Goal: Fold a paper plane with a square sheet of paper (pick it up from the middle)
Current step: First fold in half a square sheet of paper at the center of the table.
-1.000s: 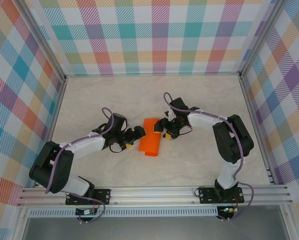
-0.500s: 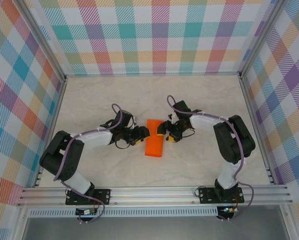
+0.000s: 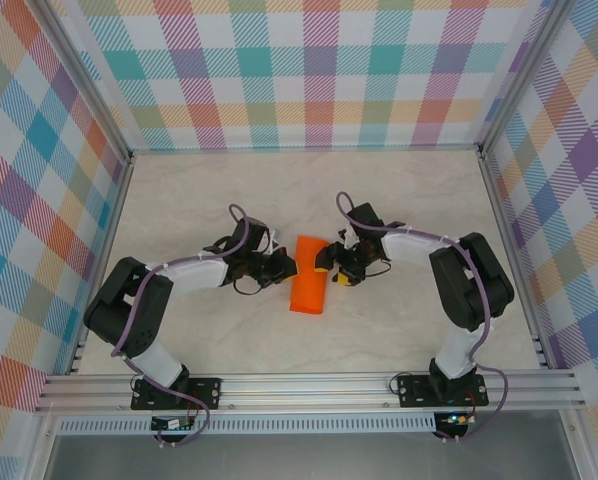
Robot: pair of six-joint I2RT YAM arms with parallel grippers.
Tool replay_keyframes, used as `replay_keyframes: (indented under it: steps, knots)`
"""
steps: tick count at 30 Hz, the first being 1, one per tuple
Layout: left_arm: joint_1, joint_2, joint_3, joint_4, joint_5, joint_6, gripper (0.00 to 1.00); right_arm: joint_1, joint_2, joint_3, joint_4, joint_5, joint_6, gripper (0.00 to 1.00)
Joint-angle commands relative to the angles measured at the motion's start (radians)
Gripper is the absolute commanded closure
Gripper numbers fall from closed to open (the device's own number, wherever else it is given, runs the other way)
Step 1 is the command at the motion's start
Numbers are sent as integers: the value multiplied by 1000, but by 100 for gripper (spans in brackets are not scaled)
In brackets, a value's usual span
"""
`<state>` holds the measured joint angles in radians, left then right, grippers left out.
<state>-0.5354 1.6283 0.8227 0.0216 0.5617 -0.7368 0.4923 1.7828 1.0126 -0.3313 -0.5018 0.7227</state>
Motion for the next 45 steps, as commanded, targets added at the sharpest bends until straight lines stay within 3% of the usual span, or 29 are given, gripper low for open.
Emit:
replay_keyframes:
  steps: [1,12,35,38,42,45]
  knots:
    - [-7,12,38,-41,-19,38,100,-3,-61,-41,40,21,38,35]
    - [-6,54,55,-36,-5,40,100,2,-127,-183,286,-61,174,40]
    - [-7,119,74,23,48,17,100,25,-30,-106,172,0,121,42]
    - [-7,110,73,2,27,23,95,25,-29,-92,110,68,119,45]
    - [-6,57,48,-25,-34,24,74,25,-13,-69,67,82,102,44]
    - [-7,4,34,-75,-103,36,67,26,2,-43,3,105,70,44]
